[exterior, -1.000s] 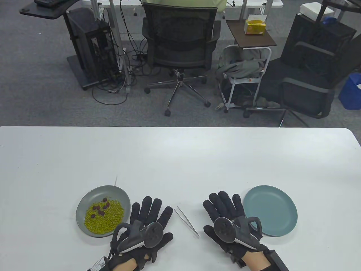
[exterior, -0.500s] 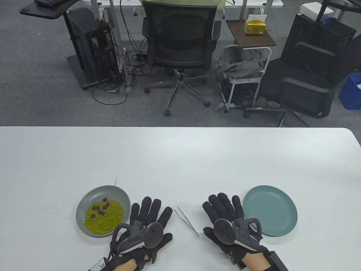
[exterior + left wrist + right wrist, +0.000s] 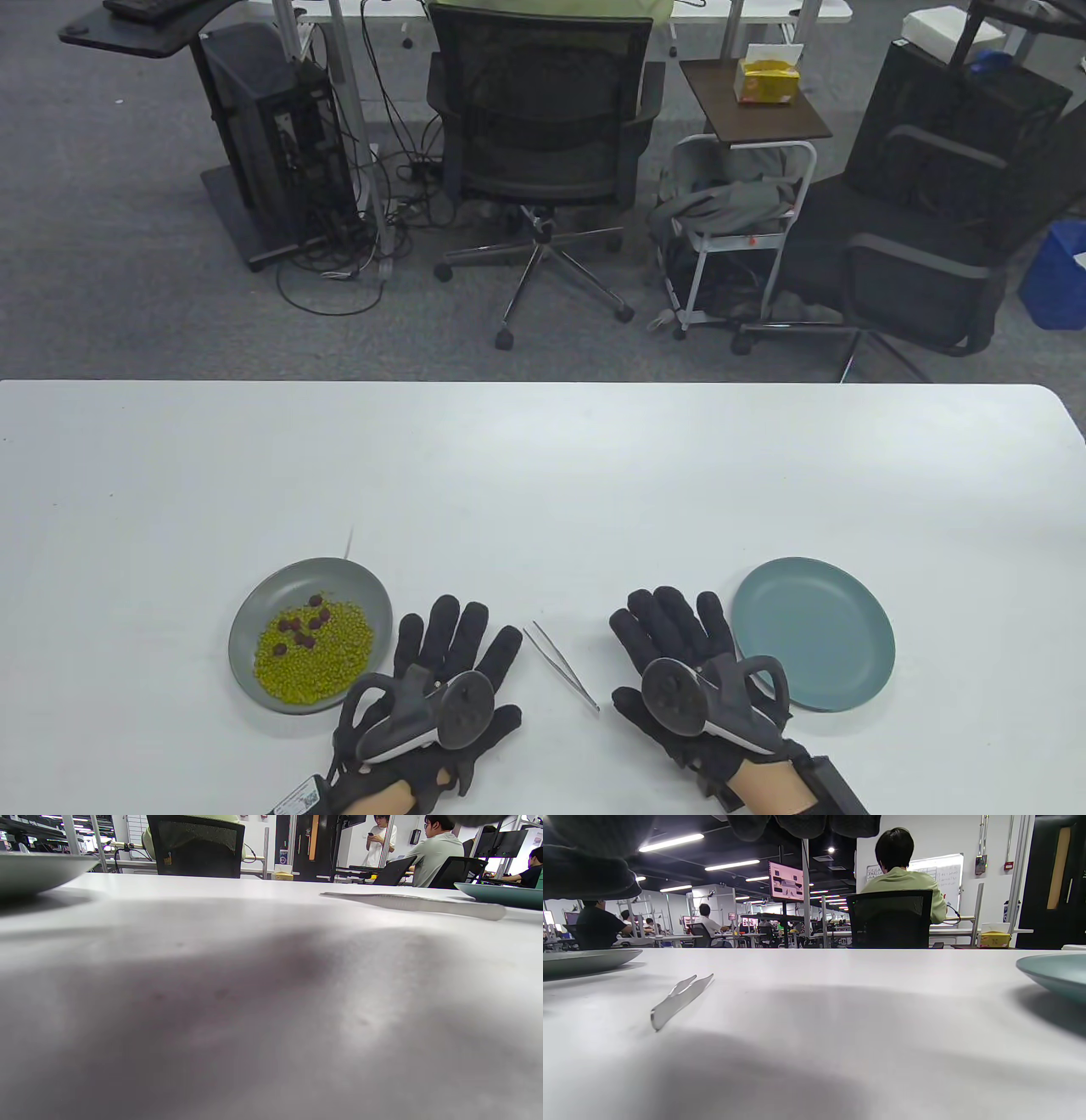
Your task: Pick cranberries with tweezers into plate
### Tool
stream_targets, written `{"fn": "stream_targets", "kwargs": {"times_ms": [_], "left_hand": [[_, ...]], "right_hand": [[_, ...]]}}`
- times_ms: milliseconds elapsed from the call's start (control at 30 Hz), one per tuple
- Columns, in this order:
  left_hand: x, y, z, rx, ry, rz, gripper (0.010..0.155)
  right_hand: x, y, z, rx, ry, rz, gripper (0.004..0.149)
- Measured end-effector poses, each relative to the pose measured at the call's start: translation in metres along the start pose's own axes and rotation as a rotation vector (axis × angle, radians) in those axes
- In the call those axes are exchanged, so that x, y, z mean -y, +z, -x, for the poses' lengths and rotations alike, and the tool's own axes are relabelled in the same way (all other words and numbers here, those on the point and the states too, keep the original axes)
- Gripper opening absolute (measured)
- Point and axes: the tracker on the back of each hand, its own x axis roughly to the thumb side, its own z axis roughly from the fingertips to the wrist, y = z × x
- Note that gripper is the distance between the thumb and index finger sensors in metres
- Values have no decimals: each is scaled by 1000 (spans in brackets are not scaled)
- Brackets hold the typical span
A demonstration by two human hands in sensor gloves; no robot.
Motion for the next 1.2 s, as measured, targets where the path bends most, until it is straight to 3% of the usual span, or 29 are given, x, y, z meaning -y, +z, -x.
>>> {"fn": "stream_targets", "kwargs": {"times_ms": [167, 533, 700, 933, 1200], "left_hand": [[3, -2, 1, -1, 1, 1, 83], [9, -3, 1, 1, 8, 29, 83], [10, -4, 1, 1, 14, 31, 83], [12, -5, 2, 2, 13, 34, 83], [14, -5, 1, 1, 12, 36, 83]], "right_hand": [[7, -8, -2, -1, 66, -64, 84], [15, -57, -33, 5, 208, -221, 85], [1, -73, -59, 16, 253, -309, 84], [-42, -78, -77, -45, 340, -362, 81], [-39, -77, -81, -99, 297, -202, 67]]}}
